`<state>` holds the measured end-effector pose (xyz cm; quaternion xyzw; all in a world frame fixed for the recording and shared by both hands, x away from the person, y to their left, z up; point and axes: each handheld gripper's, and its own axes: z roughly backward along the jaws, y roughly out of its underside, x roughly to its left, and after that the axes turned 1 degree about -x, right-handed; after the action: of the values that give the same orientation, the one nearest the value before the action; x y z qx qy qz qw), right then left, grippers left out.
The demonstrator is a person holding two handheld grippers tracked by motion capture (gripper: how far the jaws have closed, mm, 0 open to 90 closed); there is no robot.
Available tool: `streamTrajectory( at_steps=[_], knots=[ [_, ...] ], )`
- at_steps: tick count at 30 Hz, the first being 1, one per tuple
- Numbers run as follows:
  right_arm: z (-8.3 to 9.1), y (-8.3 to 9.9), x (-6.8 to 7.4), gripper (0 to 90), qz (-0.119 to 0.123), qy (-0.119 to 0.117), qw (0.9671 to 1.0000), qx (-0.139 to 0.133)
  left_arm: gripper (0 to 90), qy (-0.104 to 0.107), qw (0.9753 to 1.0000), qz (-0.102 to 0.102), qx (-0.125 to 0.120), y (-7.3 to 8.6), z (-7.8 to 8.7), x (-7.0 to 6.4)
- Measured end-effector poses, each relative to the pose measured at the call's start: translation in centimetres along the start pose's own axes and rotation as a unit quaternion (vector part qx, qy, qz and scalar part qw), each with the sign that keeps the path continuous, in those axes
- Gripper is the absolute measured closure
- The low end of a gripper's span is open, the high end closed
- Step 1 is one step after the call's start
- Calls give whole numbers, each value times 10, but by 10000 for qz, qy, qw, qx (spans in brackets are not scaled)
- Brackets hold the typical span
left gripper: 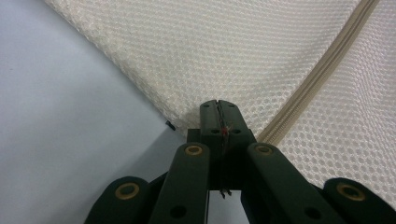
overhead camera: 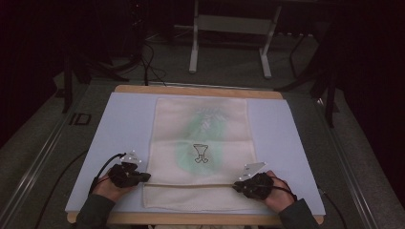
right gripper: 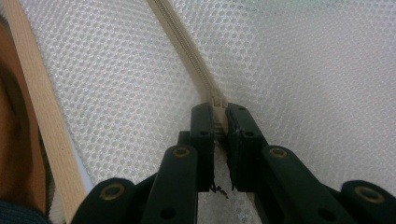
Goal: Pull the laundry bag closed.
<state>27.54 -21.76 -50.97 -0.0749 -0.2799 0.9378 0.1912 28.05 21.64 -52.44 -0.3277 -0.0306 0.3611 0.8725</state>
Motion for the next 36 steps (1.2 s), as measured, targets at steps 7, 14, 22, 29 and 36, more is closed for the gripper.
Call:
streamTrajectory(
  at_steps=[7, 14, 22, 29, 36],
  knots=[
    [3, 5, -1, 823, -105, 17, 9999, -10, 900, 0, 10000, -11, 13, 0, 0, 0],
    [7, 11, -4, 823, -150, 44, 9999, -10, 900, 4, 10000, -5, 3, 0, 0, 0],
    [15, 22, -8, 823, -303, 114, 9995, -57, 899, 12, 10000, 7, 0, 0, 0, 0],
    [22, 32, -12, 823, -406, 110, 9990, -139, 899, 13, 10000, 8, -7, 0, 0, 0],
    [26, 35, -15, 823, -402, 103, 9991, -108, 900, 1, 10000, -14, 12, 0, 0, 0]
  ],
)
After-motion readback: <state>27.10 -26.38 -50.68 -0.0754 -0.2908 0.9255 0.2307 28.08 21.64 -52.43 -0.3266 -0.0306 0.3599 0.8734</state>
